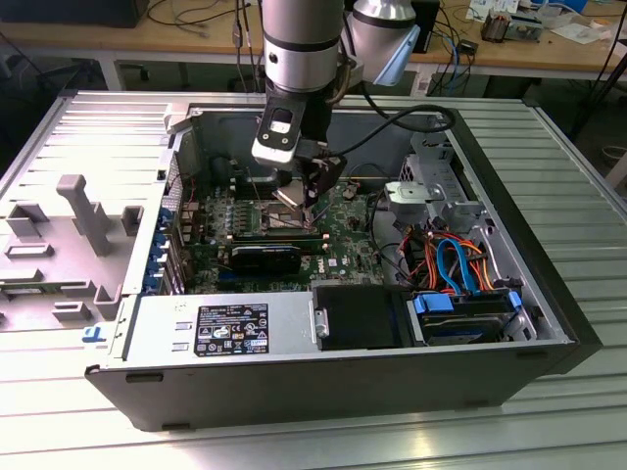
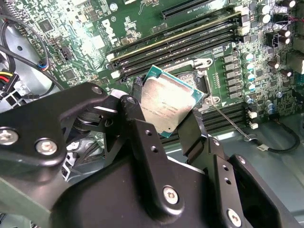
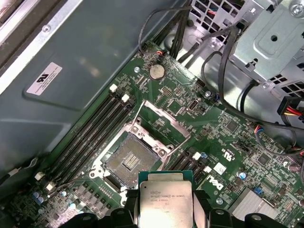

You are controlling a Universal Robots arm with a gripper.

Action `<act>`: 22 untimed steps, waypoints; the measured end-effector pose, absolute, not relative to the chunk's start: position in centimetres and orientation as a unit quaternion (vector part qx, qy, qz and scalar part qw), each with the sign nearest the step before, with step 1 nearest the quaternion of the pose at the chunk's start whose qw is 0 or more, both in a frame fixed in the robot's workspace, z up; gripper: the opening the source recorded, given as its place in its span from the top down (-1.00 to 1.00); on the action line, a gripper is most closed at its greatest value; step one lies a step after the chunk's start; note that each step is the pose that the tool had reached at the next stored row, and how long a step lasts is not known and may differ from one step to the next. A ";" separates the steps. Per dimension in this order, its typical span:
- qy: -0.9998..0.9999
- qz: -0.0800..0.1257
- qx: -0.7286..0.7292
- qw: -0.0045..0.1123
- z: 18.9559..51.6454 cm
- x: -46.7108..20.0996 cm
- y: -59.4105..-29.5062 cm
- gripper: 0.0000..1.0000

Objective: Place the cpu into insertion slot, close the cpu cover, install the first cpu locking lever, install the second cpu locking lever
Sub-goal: 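Place the cpu into insertion slot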

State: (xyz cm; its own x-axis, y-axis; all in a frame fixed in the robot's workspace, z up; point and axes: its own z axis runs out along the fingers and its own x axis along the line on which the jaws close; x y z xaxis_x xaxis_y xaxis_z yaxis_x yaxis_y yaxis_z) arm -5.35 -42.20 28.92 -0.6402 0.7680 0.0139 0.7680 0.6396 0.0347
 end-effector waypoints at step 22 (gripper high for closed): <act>0.886 0.019 0.463 0.002 28.8 -5.4 -42.2 -0.08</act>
State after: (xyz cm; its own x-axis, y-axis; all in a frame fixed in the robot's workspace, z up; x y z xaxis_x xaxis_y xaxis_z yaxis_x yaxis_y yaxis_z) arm -5.35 -42.21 28.82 -0.5707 0.8211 0.0139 0.8209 0.5700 0.0347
